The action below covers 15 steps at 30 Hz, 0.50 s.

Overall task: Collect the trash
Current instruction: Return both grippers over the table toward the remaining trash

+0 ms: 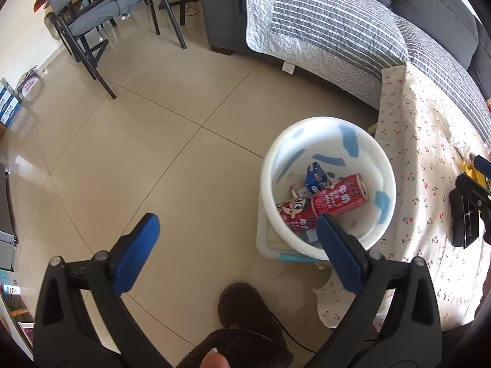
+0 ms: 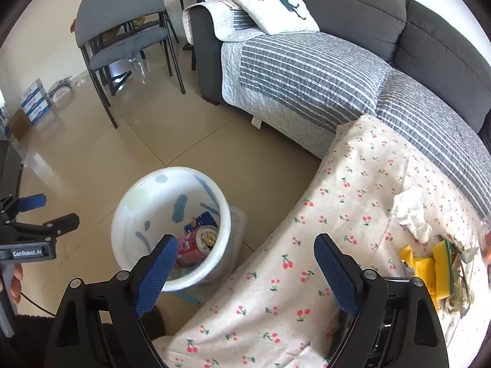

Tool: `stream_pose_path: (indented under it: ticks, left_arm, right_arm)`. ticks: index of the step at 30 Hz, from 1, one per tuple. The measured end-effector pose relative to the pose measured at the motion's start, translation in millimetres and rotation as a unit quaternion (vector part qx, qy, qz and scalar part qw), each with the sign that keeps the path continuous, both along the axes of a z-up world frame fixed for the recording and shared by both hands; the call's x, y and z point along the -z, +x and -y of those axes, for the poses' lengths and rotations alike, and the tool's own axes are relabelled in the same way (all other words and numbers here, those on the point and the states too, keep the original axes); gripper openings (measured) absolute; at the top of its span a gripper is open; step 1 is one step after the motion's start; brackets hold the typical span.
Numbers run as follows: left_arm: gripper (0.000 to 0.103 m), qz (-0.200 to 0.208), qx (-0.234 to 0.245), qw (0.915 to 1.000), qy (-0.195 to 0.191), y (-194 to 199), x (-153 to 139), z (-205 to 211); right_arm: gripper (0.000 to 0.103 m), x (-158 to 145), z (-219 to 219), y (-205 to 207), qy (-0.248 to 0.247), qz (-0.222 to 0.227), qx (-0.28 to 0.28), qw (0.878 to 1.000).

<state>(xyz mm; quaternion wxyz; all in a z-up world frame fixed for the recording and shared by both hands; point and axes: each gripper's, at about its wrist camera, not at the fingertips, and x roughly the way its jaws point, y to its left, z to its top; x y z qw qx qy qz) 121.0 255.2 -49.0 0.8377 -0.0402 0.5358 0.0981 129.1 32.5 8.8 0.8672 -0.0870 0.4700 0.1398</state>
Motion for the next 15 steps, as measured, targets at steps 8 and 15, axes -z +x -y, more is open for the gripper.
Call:
stream_pose_path:
  ticks: [8, 15]
  left_arm:
    - [0.101, -0.004, 0.042, 0.9991, 0.001, 6, -3, 39]
    - [0.101, -0.008, 0.088, 0.9961, -0.004, 13, -6, 88]
  right_arm:
    - [0.092, -19, 82, -30, -0.016, 0.007, 0.047, 0.999]
    - [0.092, -19, 163, -45, -0.01, -0.003, 0.116, 0.993]
